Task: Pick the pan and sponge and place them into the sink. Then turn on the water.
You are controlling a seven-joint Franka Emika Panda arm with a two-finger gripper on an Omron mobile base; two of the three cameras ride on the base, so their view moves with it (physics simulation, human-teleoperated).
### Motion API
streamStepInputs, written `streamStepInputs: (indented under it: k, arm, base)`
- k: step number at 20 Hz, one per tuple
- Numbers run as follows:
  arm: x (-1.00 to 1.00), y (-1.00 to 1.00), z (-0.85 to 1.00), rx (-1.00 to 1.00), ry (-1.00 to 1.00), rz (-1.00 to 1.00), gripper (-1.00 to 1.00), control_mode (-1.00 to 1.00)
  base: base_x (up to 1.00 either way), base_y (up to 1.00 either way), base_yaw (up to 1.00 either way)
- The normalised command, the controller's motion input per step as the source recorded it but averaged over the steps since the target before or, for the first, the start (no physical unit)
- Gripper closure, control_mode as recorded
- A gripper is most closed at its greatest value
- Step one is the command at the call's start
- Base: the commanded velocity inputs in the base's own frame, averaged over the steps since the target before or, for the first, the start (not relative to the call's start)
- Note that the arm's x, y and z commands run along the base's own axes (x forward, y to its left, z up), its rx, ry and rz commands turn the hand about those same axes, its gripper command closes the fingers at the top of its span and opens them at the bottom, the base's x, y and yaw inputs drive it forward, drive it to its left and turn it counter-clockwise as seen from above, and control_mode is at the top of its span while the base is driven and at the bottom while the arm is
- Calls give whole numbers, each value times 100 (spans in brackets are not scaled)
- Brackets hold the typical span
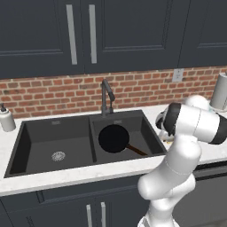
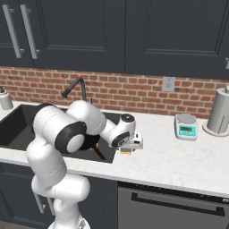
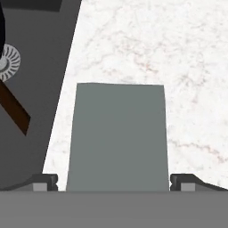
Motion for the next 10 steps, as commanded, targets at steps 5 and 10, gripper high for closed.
streamStepInputs:
  k: [5,10]
  arm:
    - [7,-3,-35,0,0,0,-100,-100]
    - [1,0,-44,0,0,0,-100,-100]
  base:
    - [0,0,0]
    - [0,0,0]
